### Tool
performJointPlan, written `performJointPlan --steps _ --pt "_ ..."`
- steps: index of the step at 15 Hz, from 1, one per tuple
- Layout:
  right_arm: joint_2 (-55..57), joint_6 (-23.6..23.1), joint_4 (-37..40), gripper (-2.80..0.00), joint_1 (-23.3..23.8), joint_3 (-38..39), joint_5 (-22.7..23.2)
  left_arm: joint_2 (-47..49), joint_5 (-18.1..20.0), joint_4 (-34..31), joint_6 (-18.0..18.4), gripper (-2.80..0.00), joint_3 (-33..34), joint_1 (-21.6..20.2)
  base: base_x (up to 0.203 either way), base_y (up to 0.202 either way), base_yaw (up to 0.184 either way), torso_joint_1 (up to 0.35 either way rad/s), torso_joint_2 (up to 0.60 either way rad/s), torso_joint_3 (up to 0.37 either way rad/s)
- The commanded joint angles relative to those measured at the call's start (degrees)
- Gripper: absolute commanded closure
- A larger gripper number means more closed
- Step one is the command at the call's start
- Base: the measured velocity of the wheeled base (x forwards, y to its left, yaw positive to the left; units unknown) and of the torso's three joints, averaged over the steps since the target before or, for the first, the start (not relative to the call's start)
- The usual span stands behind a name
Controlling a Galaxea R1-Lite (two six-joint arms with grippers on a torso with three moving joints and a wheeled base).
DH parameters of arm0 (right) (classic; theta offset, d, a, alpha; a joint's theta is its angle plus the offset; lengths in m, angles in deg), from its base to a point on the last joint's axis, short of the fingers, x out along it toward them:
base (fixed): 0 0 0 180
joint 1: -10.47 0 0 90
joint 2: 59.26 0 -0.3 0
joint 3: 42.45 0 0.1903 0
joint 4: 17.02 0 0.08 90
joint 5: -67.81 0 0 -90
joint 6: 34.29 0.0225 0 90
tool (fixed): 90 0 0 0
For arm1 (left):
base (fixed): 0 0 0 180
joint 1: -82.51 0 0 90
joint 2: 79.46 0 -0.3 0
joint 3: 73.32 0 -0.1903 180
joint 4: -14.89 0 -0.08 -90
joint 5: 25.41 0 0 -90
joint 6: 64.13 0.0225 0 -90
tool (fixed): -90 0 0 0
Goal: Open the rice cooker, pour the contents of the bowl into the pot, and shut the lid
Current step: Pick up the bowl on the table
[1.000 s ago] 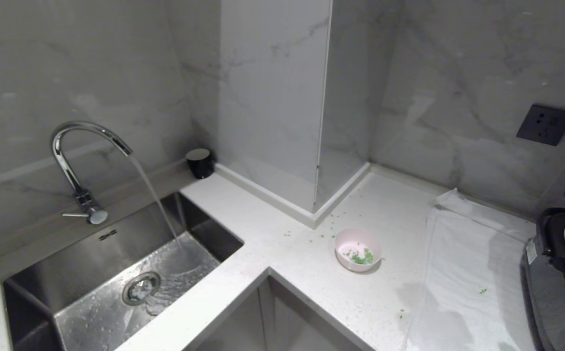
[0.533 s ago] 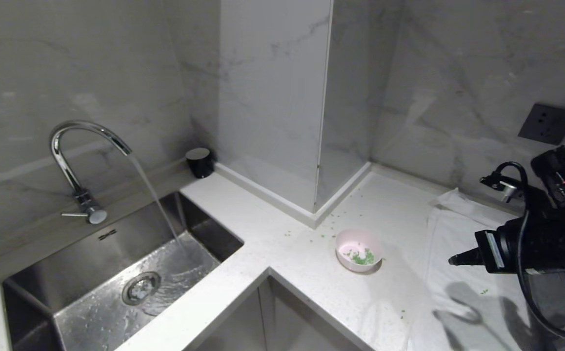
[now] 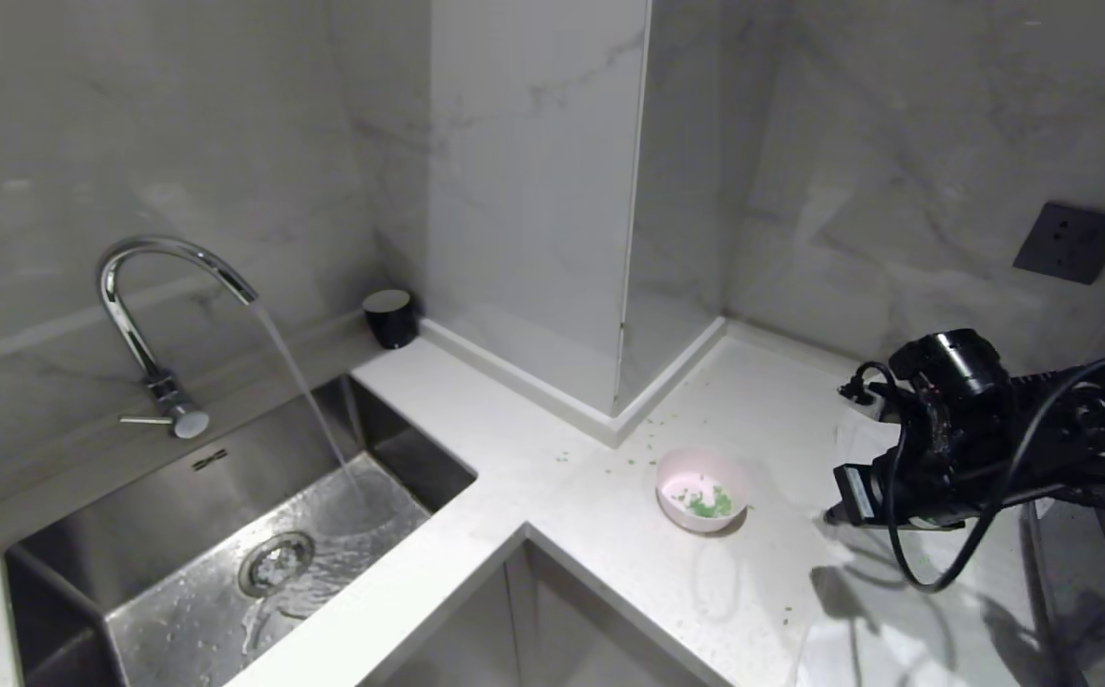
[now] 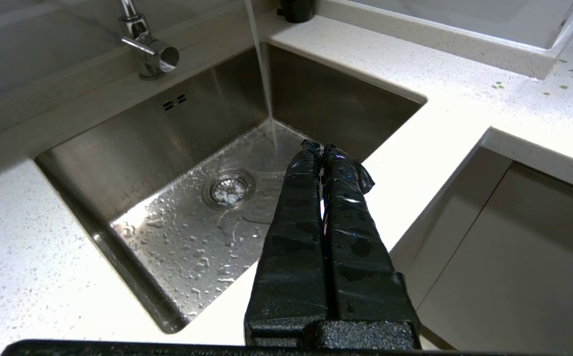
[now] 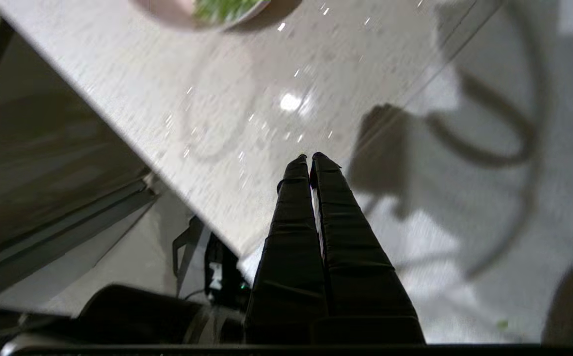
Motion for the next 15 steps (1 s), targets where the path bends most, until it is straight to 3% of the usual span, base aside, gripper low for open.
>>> performJointPlan --steps 1,10,15 --pt "8.24 -0.13 -3.44 0.0 1.69 -2.98 -1.56 0.02 -0.11 0.14 -0.37 0.0 0.0 0.02 0.0 0.0 0.0 0.0 0.0 0.0" --pt "19.49 0.08 -5.24 0.0 3.54 -13.43 3.74 0.02 -0.08 0.41 -0.43 0.0 0.09 -0.16 0.0 0.0 0.0 0.0 0.0 0.0" --pt "21.78 0.94 -5.67 0.0 0.0 -16.37 4.76 0.02 -0.08 0.41 -0.51 0.0 0.09 -0.16 0.0 0.0 0.0 0.0 0.0 0.0"
